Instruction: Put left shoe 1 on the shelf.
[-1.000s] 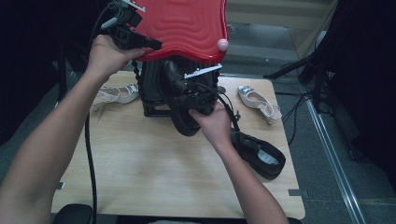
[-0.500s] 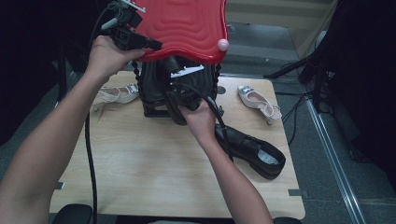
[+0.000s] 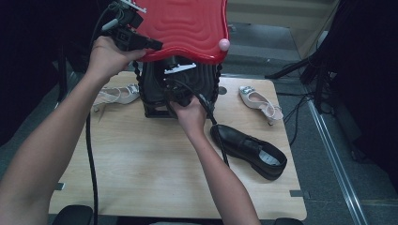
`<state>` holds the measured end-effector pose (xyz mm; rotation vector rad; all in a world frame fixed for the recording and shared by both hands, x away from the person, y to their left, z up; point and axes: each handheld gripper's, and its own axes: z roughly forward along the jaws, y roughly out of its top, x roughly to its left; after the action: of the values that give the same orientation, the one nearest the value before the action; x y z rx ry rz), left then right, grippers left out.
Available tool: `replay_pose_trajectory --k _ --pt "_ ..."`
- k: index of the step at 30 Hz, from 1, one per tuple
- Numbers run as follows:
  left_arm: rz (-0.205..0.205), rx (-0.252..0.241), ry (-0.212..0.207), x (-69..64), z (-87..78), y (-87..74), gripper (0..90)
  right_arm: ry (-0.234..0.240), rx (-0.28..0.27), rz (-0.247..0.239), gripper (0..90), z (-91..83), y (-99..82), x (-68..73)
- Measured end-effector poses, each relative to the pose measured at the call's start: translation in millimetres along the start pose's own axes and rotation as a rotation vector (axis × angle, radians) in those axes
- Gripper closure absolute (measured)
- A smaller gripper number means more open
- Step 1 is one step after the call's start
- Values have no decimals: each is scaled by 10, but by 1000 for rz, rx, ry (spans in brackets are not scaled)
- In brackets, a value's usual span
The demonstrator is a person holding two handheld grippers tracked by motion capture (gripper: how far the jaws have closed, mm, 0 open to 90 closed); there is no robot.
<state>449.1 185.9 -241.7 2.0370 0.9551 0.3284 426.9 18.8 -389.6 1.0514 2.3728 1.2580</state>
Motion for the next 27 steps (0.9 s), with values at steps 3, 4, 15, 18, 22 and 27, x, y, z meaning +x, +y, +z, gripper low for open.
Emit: replay_pose_trajectory --k 3,4,15,18,22,27 --pt "1 -4 3 -4 -1 -7 900 3 16 3 799 28 9 25" --pt "-2 -7 5 -5 0 -8 900 6 16 8 791 28 14 23" --pt "2 -8 5 -7 0 -12 900 43 -20 51 695 -117 21 -27" --pt "2 -12 8 -8 0 -16 900 73 -20 50 757 -235 16 3" --pt "3 -13 9 -7 0 -16 900 89 -14 1 864 -401 -23 91" --pt "1 -15 9 -10 -1 -21 900 128 6 -46 900 -568 -158 156"
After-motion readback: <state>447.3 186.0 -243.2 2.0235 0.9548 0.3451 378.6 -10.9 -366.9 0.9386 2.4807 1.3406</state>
